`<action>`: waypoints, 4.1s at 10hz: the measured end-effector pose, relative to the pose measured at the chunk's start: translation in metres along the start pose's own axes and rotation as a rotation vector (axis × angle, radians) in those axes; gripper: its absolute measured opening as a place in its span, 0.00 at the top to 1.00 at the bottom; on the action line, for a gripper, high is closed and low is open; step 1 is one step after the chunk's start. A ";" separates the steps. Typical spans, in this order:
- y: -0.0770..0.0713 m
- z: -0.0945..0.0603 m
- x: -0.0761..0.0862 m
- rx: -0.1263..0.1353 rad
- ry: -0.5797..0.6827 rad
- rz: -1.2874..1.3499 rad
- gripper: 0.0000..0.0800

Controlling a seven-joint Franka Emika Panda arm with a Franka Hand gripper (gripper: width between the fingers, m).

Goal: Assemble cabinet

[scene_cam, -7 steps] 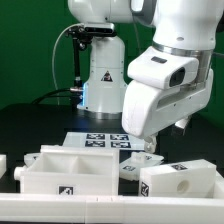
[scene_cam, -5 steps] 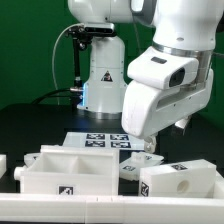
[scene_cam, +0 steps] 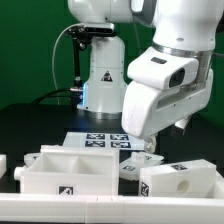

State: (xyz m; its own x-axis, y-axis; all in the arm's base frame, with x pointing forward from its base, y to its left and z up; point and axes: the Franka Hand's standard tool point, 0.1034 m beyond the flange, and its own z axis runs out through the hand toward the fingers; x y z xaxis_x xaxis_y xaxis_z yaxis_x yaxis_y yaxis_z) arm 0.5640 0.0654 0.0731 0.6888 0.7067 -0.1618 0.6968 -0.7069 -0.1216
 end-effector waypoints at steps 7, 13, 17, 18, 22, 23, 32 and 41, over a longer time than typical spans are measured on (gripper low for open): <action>0.043 0.006 -0.041 0.015 0.000 -0.019 0.19; 0.065 -0.010 -0.051 -0.006 0.016 0.398 0.19; 0.076 -0.021 -0.048 0.022 0.034 0.659 0.19; 0.075 -0.021 -0.047 0.028 0.036 0.734 0.19; 0.091 -0.003 -0.028 -0.025 0.120 0.676 0.19; 0.094 0.002 -0.029 -0.030 0.125 0.653 0.19; 0.094 0.021 -0.038 -0.029 0.111 0.597 0.72; 0.100 0.024 -0.063 0.040 0.088 0.851 0.89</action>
Offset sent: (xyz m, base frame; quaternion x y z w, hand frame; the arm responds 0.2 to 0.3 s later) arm -0.0029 -0.0717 -0.0089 0.0327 -0.0007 -0.0155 0.9993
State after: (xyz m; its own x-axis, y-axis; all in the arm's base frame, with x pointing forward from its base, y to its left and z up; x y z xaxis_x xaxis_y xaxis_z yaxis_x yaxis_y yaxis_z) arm 0.5853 -0.0504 0.0480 0.9883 -0.0665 -0.1374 -0.0710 -0.9971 -0.0283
